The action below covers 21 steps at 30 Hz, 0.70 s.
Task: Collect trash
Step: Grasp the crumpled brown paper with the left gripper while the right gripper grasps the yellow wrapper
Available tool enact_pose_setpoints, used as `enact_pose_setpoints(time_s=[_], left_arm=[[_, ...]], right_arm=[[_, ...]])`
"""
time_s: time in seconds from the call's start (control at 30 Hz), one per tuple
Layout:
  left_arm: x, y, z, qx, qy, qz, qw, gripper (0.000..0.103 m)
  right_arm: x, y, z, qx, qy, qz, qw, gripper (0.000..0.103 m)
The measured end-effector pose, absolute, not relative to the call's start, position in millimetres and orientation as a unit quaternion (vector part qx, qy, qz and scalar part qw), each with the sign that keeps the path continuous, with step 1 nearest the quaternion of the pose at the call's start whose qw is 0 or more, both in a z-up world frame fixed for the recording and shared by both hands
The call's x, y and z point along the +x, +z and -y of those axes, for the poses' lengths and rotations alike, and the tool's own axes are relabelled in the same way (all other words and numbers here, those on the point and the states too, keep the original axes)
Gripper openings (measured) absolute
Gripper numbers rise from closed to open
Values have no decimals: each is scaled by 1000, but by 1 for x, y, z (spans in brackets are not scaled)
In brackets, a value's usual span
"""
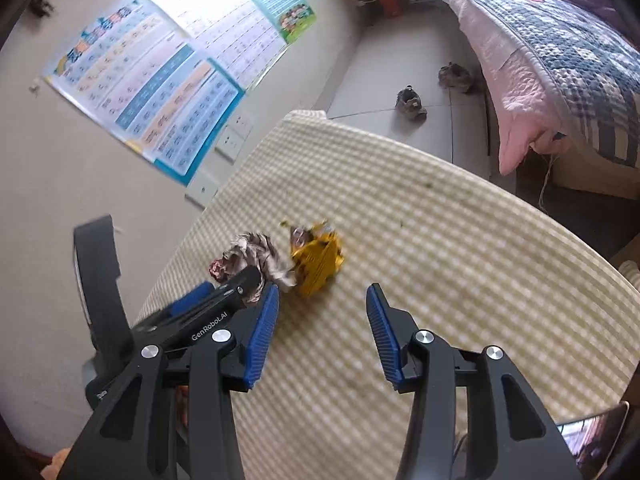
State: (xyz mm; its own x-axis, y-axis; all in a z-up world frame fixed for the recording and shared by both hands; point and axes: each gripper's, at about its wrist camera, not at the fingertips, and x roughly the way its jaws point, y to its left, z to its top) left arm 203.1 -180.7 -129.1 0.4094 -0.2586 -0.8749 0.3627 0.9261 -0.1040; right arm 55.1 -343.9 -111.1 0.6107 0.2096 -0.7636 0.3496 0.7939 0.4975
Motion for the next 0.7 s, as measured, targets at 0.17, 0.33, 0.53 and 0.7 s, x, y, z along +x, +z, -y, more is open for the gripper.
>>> enact_pose_setpoints(time_s=[0.17,0.33,0.53,0.7], left_arm=[[203,-136,185,32,-206,-517,830,51],[185,-122,178,54,-207,-490,845,41],[137,-101,132,66,-191,-467,861,41],[108,-97,98,77,-175,-480,856,41]], right_arm=[[65,-127,357,343,-36,-436,831,47],[81,-143,355,360,-20,-441,822,48],[91,-150,349,375,6,-421,826,48],[97,-157,344,374,10,-427,823,45]])
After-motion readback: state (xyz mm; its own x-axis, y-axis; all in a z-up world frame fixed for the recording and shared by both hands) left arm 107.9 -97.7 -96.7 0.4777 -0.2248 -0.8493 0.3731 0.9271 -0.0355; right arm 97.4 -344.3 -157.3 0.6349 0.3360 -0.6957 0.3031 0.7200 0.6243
